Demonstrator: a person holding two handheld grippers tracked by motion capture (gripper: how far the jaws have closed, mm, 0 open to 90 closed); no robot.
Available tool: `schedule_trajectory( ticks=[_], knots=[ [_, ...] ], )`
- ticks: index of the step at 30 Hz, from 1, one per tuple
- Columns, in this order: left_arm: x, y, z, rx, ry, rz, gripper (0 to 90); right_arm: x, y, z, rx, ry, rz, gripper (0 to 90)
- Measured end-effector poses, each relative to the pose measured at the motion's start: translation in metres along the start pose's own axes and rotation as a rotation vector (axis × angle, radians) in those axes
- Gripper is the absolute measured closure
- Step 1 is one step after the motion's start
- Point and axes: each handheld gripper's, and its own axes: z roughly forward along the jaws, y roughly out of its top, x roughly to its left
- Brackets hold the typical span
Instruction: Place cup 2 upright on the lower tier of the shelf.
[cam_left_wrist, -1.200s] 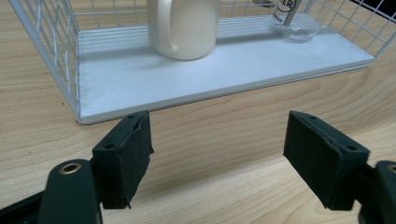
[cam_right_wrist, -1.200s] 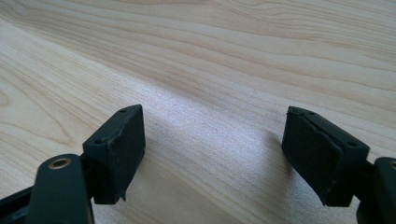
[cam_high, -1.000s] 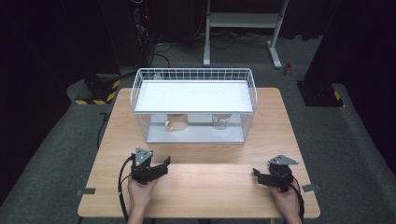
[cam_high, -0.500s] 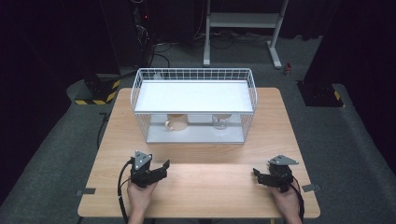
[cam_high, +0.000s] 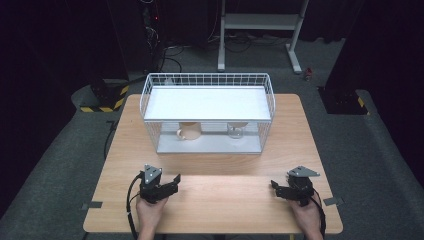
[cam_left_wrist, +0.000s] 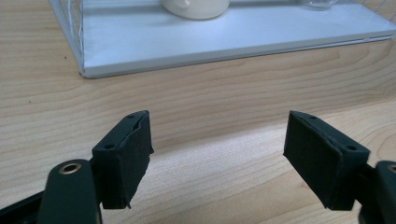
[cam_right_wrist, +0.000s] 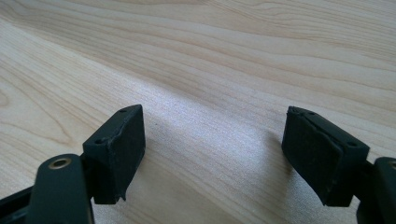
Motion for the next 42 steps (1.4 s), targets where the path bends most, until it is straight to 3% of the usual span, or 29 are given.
schedule_trajectory(
  ticks=[18,24,42],
  knots=[
    [0.007,-0.008,0.012,0.055,0.053,0.015,23.5,0.000,0.000,0.000,0.001,0.000,0.002,21.6],
    [0.009,-0.009,0.018,0.089,0.087,0.052,23.3,0.000,0.000,0.000,0.001,0.000,0.002,21.6],
    [0.011,-0.009,0.025,0.140,0.116,0.052,22.3,0.000,0.000,0.000,0.002,-0.001,0.004,21.6]
  ],
)
